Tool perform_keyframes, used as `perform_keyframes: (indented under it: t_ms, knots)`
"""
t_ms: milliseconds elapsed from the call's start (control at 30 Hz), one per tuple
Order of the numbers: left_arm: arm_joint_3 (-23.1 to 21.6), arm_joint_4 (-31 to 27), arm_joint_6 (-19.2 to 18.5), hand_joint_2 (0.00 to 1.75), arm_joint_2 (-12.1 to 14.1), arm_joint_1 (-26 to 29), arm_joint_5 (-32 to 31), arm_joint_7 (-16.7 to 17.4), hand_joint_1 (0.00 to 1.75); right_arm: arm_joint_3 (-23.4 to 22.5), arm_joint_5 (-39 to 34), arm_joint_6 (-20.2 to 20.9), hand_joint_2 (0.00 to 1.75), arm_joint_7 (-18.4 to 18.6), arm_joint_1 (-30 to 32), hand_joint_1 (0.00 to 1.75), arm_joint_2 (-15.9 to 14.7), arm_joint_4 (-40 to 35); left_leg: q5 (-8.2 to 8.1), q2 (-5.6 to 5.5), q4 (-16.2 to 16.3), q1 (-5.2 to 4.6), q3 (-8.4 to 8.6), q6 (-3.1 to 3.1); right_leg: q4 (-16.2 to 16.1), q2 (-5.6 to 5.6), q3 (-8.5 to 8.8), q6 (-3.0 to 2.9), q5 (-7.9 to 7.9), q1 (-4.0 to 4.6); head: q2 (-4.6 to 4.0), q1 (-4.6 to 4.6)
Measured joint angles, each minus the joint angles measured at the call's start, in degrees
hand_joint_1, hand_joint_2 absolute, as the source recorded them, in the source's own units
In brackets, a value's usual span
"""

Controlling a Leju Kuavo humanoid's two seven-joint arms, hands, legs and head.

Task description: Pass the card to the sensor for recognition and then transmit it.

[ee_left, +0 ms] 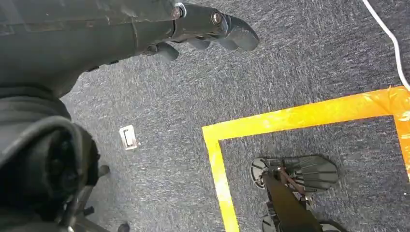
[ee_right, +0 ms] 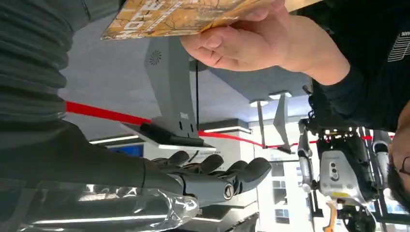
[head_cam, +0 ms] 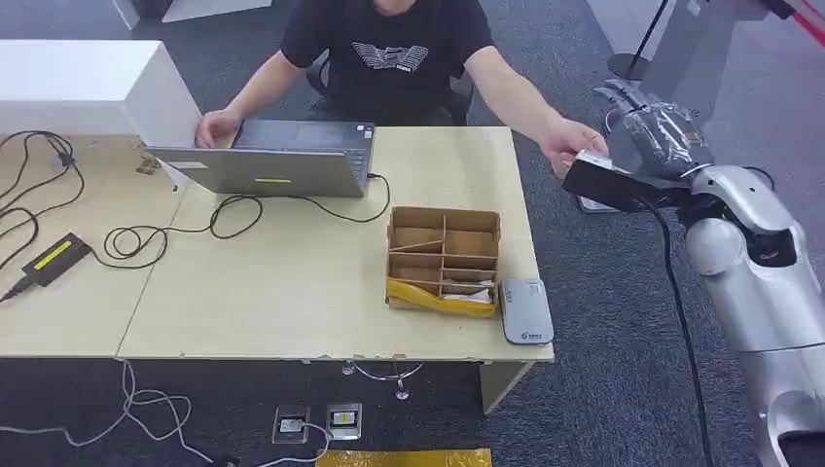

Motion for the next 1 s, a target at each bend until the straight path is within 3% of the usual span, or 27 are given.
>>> perform_keyframes:
  t_ms: [167, 200, 1000]
  knots:
    - [0.0, 0.0, 0.0, 0.00, 0.0, 0.0, 0.2, 0.0, 0.00, 0.1, -0.5, -2.1, 1.75, 0.0, 0.3, 0.00, 0.4, 0.4, 0.00, 0.00, 0.0, 0.00, 0.00, 0.00, 0.0, 0.01, 0.00, 0.00, 0.00, 0.00, 0.00, -0.02]
    - [0.0, 0.0, 0.0, 0.00, 0.0, 0.0, 0.3, 0.0, 0.00, 0.2, -0.6, -2.5, 1.75, 0.1, 0.3, 1.75, 0.5, 0.4, 0.00, 0.00, 0.0, 0.00, 0.00, 0.00, 0.0, 0.01, -0.01, 0.00, 0.00, 0.00, 0.00, 0.00]
    - [-1.7, 0.0, 0.0, 0.00, 0.2, 0.0, 0.3, 0.0, 0.00, 0.2, -3.2, -4.9, 1.75, 0.2, 0.8, 1.75, 0.6, 0.9, 0.00, 0.05, 0.0, 0.00, 0.00, 0.00, 0.0, 0.04, -0.05, 0.00, 0.00, 0.00, 0.00, -0.02]
